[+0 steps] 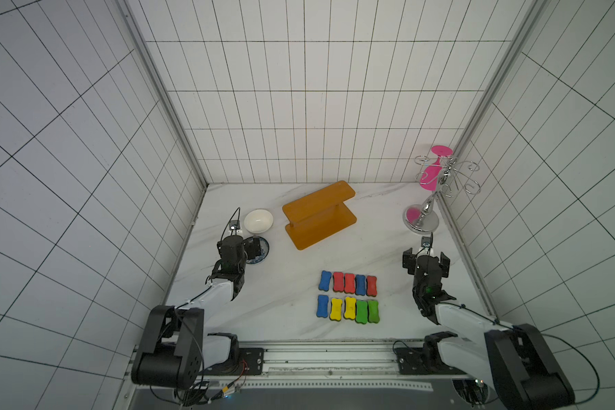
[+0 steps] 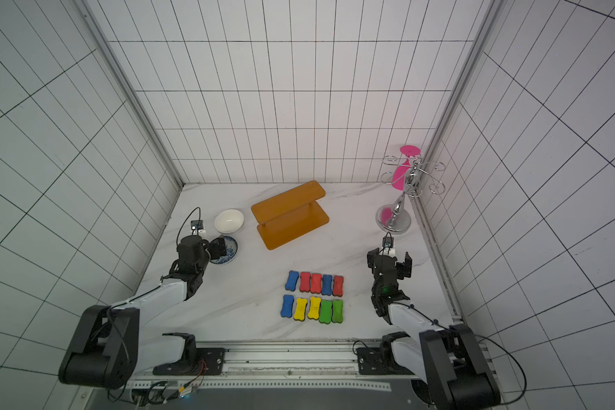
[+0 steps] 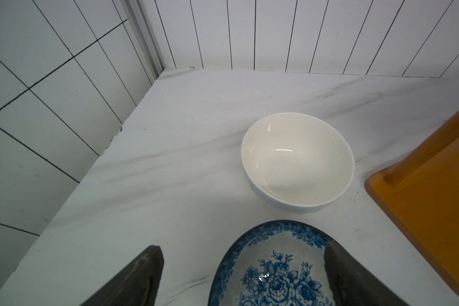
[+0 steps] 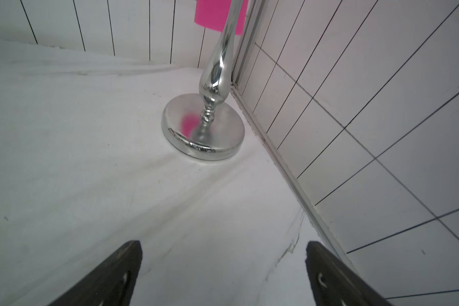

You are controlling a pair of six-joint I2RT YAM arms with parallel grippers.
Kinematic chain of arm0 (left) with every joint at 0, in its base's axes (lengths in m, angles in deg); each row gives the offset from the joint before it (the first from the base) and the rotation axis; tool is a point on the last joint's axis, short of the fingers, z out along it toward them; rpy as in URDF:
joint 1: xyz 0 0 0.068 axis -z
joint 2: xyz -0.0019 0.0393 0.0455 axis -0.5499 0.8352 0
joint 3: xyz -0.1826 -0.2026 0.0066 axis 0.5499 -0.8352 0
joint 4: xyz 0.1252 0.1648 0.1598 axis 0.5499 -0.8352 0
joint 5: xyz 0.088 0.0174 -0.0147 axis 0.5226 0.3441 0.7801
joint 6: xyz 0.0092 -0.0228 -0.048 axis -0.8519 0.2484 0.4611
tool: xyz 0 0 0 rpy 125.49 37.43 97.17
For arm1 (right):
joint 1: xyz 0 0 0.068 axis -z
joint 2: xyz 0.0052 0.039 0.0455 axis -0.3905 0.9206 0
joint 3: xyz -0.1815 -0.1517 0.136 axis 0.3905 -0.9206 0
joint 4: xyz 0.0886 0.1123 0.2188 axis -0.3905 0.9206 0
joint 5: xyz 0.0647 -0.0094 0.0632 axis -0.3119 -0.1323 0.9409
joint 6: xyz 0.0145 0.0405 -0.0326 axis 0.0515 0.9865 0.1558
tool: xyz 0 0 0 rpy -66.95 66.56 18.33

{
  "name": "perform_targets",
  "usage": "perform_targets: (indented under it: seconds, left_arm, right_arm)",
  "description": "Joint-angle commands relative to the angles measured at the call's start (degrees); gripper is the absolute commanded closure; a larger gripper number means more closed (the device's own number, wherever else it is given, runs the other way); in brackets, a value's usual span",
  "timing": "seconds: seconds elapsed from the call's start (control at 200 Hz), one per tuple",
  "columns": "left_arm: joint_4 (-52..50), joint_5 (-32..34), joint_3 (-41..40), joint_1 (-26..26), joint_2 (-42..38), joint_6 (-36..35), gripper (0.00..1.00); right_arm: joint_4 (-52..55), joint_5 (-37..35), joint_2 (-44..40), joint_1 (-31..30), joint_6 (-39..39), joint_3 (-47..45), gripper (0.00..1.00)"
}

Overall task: Remove the whiteboard erasers from the shelf
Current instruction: Reset both arms

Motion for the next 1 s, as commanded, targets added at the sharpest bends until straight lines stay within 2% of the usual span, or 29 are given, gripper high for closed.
perform_targets:
  seconds: [0.0,0.06,0.135,0.185,0.375,0.47,0.999]
  left_arm:
    - [11.48,-3.94,-0.14,-1.28,3.57,-3.69,0.02]
    - [12.4,-5.57,0.65,-1.69,4.93,-3.4,0.02]
    - [14.71,-7.53,1.37,-2.03,7.22,-1.95,0.02]
    - [15.75,-8.68,1.51,-2.06,8.81,-2.26,0.02]
    - [22.87,-10.31,-0.27,-5.45,13.26,1.09,0.02]
    - [22.45,-9.17,0.8,-5.59,14.71,1.96,0.02]
    - [20.3,-6.74,2.41,-6.36,15.59,3.65,0.02]
  right_arm:
    - [-17.89,4.3,6.54,1.75,-0.5,1.39,0.01]
    - [-18.66,4.81,10.08,3.0,-1.1,2.98,0.01]
    - [-26.04,4.97,16.45,5.58,1.23,2.42,0.01]
    - [-30.94,9.41,19.94,7.91,1.43,2.43,0.01]
    - [-11.39,16.4,18.64,13.51,7.04,10.34,0.01]
    - [-6.89,17.03,19.21,15.16,8.71,12.96,0.01]
    - [-7.17,16.74,19.1,14.59,7.77,12.74,0.01]
